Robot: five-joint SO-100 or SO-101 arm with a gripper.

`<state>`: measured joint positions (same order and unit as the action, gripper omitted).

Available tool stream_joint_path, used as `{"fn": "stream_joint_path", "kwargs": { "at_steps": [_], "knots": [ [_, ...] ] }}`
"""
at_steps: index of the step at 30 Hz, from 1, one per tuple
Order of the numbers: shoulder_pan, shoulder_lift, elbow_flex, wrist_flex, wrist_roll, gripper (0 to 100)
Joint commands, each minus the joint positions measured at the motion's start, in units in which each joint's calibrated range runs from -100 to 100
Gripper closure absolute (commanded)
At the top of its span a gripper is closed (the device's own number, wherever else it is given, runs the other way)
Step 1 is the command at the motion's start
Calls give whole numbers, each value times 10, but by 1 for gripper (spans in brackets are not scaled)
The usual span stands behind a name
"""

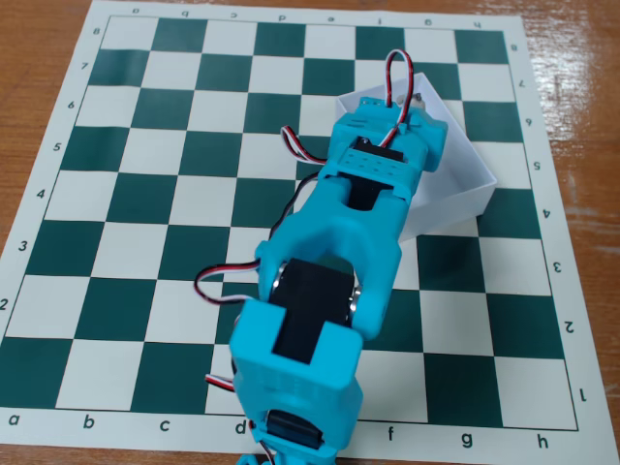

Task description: Grab the toy horse and put it in the box.

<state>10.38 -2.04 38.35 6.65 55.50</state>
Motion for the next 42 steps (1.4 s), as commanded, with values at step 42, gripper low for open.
{"fn": "stream_joint_path", "kwargs": {
  "at_steps": [42],
  "knots": [
    [-97,-610,397,312,-45,74]
  ]
}}
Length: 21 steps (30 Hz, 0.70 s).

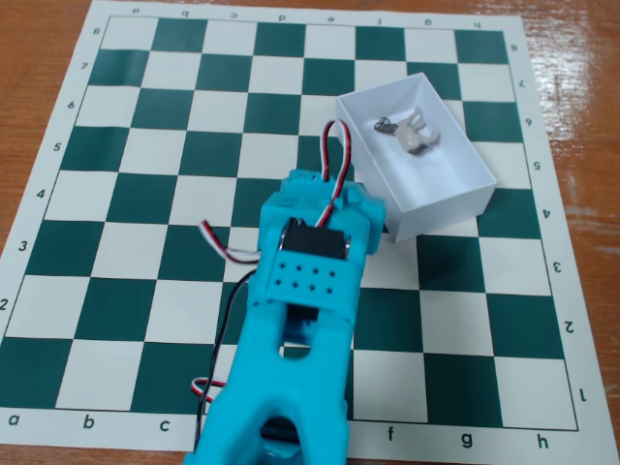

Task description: Grab the toy horse and put it in the box.

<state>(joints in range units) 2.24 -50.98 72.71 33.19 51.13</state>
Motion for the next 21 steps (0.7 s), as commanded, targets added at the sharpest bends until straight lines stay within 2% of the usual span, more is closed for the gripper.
{"fn": "stream_joint_path", "kwargs": {
  "at_steps": [1,4,11,18,21],
  "knots": [
    [-21,-158,82,59,-1,74],
    [-33,-261,167,95,4,74],
    [-57,-410,266,264,6,74],
    [-80,-484,273,428,3,74],
    [-79,-487,273,434,-4,74]
  ]
}}
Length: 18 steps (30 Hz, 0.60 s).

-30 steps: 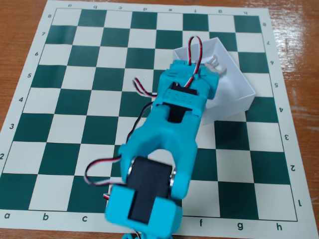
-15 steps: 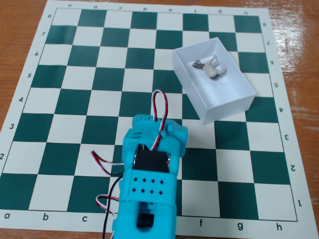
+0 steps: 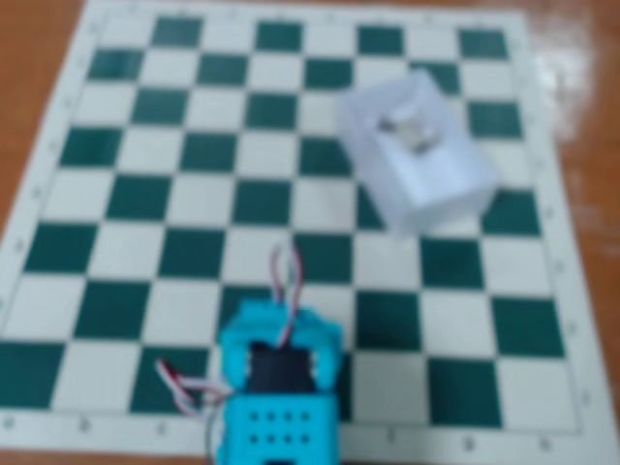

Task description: Grab the toy horse and put it in the box.

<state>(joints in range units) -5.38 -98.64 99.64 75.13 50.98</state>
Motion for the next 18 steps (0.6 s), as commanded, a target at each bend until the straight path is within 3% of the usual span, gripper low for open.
{"fn": "stream_joint_path", "kwargs": {
  "at_steps": [1,18],
  "knots": [
    [0,-11,4,15,0,74],
    [-11,-9,4,15,1,74]
  ]
}}
